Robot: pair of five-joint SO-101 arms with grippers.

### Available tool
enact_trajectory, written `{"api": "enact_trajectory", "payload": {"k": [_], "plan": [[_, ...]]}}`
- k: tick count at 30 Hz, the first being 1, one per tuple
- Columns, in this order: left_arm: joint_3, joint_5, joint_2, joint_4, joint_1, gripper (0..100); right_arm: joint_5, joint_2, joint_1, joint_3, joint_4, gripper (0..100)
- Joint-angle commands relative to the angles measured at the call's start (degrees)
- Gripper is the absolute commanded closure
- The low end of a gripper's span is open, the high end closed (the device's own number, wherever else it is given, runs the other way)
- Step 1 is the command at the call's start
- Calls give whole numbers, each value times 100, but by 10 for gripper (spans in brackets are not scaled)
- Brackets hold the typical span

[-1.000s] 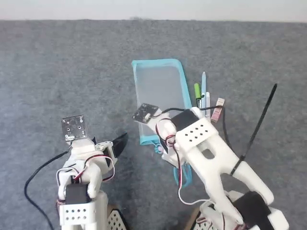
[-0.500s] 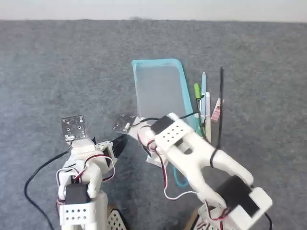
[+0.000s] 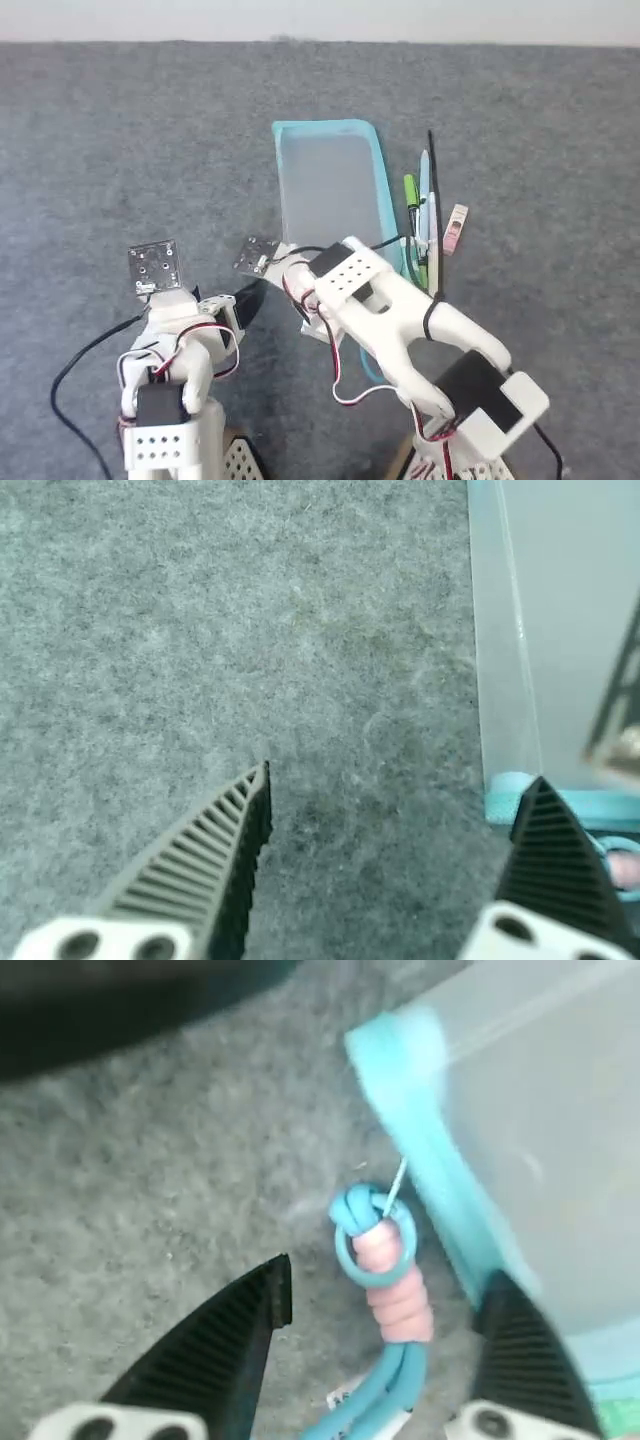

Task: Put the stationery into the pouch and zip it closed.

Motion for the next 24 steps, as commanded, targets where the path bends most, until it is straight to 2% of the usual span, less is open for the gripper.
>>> {"api": "enact_trajectory", "payload": {"k": [1,15,24], "plan": [[-48,-53,-88,35,18,639,62,119,-84,-167,-57,841],[-48,-53,-88,35,18,639,62,277,-84,-149,532,849],[-48,-53,-88,35,18,639,-185,268,-84,-158,637,731]]}}
